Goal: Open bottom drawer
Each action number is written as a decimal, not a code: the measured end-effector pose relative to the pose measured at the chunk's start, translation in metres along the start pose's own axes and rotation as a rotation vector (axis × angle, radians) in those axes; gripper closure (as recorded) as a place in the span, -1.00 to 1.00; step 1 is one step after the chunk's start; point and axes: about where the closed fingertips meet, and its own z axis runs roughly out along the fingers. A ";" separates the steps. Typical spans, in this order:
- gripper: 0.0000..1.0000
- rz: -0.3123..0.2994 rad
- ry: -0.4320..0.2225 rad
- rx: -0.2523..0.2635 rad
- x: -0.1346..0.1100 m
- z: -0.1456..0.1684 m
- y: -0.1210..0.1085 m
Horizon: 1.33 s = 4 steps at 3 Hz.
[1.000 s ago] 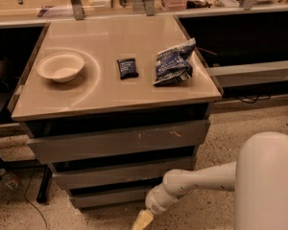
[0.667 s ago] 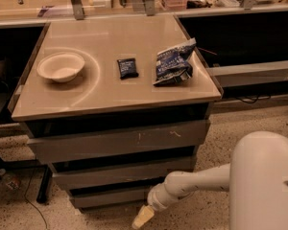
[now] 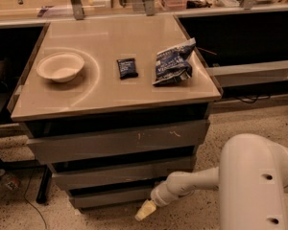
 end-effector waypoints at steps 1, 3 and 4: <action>-1.00 0.013 0.003 0.018 0.006 0.011 -0.017; -1.00 0.008 0.003 0.050 0.012 0.037 -0.056; -1.00 -0.011 0.020 0.016 0.014 0.054 -0.053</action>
Offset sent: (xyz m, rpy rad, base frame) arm 0.0369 -0.0245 -0.0288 -0.0450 -0.0384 -0.0505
